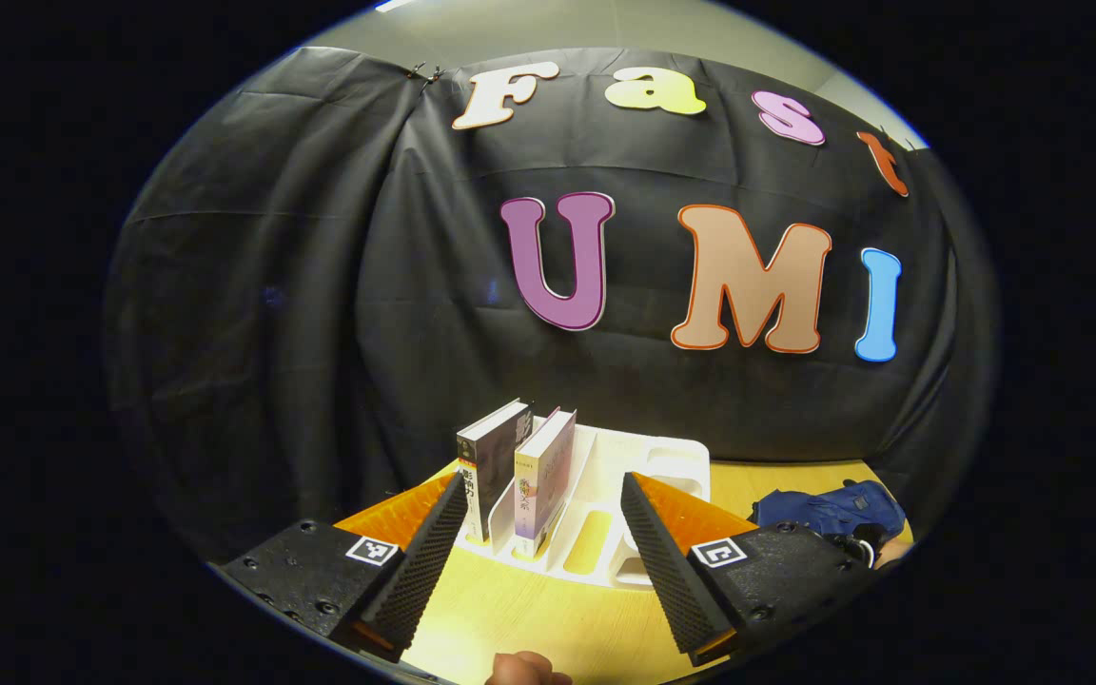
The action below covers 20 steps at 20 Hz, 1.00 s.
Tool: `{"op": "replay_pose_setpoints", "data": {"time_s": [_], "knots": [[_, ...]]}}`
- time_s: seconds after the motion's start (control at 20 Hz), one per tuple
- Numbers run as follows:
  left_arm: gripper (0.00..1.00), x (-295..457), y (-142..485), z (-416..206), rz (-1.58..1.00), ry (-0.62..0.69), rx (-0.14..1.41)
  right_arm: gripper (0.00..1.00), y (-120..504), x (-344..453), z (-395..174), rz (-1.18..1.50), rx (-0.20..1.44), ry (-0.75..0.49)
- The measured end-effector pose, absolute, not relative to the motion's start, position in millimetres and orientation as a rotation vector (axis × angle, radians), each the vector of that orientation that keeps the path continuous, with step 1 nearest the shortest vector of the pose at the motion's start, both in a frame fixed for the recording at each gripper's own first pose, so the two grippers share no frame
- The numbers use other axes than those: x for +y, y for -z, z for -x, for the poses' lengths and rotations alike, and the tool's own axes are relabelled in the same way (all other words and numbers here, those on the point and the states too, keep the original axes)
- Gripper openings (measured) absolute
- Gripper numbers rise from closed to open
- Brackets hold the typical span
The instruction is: Open the schoolbag, grab two books from the bookshelf and put them into the schoolbag.
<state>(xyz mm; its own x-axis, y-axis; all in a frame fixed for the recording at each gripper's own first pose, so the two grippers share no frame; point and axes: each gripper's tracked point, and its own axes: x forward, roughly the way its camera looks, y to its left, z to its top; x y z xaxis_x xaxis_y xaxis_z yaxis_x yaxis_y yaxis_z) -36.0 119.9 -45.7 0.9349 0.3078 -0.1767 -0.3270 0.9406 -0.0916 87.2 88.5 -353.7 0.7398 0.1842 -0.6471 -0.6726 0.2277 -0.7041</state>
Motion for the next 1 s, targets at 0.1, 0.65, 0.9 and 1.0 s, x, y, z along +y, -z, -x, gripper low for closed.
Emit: {"op": "replay_pose_setpoints", "data": {"time_s": [0.1, 0.65, 0.9, 1.0], "knots": [[0.94, 122.0, 45.4, 34.9, 0.12, -0.33, 0.159, 0.1, 354.7, 85.1, -88.5, 1.157, 0.556, -0.611], [0.96, 129.4, 52.0, 37.2, 0.201, -0.344, 0.162, 0.02, 342.8, 82.8, -90.8, 0.962, 0.689, -0.598], [0.96, 129.7, 53.5, 35.0, 0.199, -0.336, 0.164, 0.0, 315.8, 79.2, -96.1, 0.798, 0.685, -0.573], [0.96, 129.4, 54.6, 33.5, 0.201, -0.331, 0.165, 0.07, 298.4, 78.6, -102.2, 0.722, 0.666, -0.553]]}}
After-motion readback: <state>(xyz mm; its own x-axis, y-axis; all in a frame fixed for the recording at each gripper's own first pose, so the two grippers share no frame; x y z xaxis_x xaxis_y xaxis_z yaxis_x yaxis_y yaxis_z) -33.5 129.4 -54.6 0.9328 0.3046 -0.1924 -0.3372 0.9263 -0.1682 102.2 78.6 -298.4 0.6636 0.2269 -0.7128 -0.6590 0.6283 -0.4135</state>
